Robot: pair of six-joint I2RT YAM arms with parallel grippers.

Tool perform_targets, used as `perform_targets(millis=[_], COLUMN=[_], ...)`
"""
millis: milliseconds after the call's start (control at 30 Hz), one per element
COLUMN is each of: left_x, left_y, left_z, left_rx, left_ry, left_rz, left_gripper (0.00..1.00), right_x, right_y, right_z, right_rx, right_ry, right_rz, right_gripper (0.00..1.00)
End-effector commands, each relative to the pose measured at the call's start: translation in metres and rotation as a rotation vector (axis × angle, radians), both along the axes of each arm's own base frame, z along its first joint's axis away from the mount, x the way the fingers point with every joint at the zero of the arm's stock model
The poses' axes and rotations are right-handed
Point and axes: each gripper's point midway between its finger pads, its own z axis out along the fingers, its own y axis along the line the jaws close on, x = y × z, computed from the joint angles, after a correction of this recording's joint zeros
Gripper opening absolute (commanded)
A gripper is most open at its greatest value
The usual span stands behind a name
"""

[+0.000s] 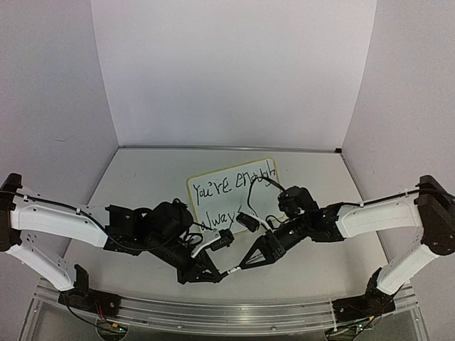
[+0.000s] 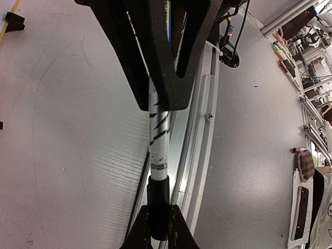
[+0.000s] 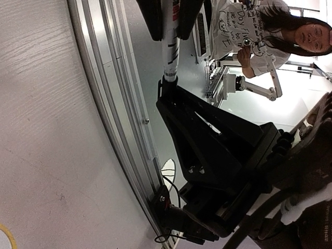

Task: Write a sentence on the whiteboard
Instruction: Insert the whiteboard marker without the cap into the pen cap.

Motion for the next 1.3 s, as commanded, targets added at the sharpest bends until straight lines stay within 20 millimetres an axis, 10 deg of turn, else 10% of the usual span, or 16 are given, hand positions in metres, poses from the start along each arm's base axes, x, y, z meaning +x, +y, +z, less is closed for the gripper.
perform_targets(millis=[0, 1267], left_x=[0.001, 0.02], left_y=[-0.021, -0.059], left_z=[0.032, 0.102], left_rx=[-0.095, -0.354], left_ry=[-0.035, -0.107], left_rz=[-0.051, -0.073], left_gripper=[0.0, 0.0], right_x=[-0.005, -0.028], right_y=[0.013, 0.029], right_z=[0.016, 0.021], right_rx=[0.058, 0.09], right_ry=[-0.016, -0.043], right_rz=[0.054, 0.135], right_gripper=[0.0, 0.0])
